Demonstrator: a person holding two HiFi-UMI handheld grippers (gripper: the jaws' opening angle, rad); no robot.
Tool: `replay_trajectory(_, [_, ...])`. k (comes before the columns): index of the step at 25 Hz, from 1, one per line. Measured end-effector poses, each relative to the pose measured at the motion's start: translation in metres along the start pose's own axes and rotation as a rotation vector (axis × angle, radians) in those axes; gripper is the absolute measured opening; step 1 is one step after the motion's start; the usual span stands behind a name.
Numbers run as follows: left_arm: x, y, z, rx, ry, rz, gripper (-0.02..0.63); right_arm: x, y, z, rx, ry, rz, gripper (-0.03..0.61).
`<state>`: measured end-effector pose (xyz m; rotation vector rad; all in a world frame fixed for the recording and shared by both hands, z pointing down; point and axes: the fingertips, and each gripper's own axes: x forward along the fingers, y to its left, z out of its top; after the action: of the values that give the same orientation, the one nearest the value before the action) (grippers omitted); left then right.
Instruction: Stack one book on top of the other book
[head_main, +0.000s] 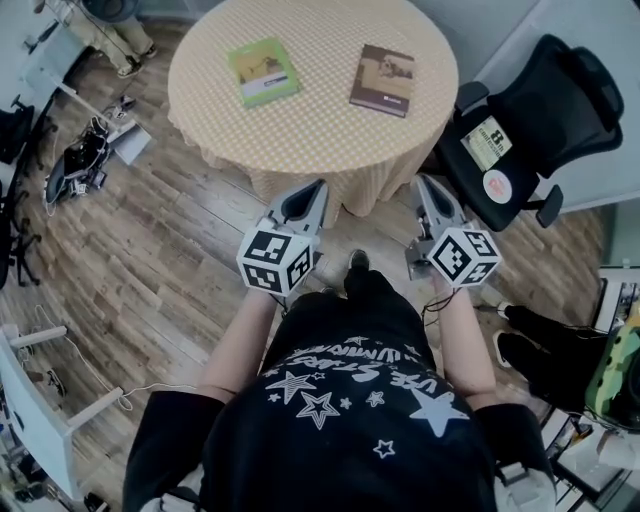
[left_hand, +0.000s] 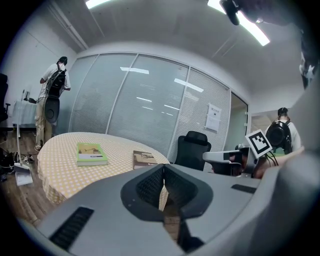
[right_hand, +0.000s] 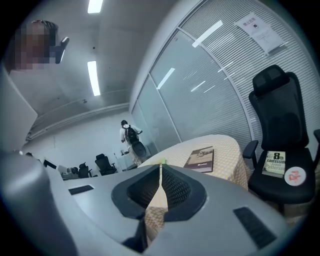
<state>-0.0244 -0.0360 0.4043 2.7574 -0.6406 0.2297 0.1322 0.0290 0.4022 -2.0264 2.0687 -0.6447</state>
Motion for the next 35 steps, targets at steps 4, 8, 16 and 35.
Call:
replay_trajectory(4, [0.009, 0.01, 0.0, -0.012, 0.006, 0.011, 0.009, 0.013, -0.014, 0.002, 0.01, 0.002, -0.014, 0.029])
replay_trajectory(8, [0.033, 0.023, 0.002, -0.004, 0.018, 0.03, 0.009, 0.04, -0.039, 0.007, 0.014, 0.01, -0.017, 0.03])
replay_trajectory(16, [0.1, 0.044, 0.017, -0.005, 0.033, 0.046, 0.009, 0.099, -0.103, 0.022, 0.051, 0.044, -0.023, 0.031])
replay_trajectory(35, [0.249, 0.091, 0.024, -0.011, 0.178, 0.1, 0.011, 0.211, -0.215, 0.028, 0.132, 0.25, -0.011, 0.032])
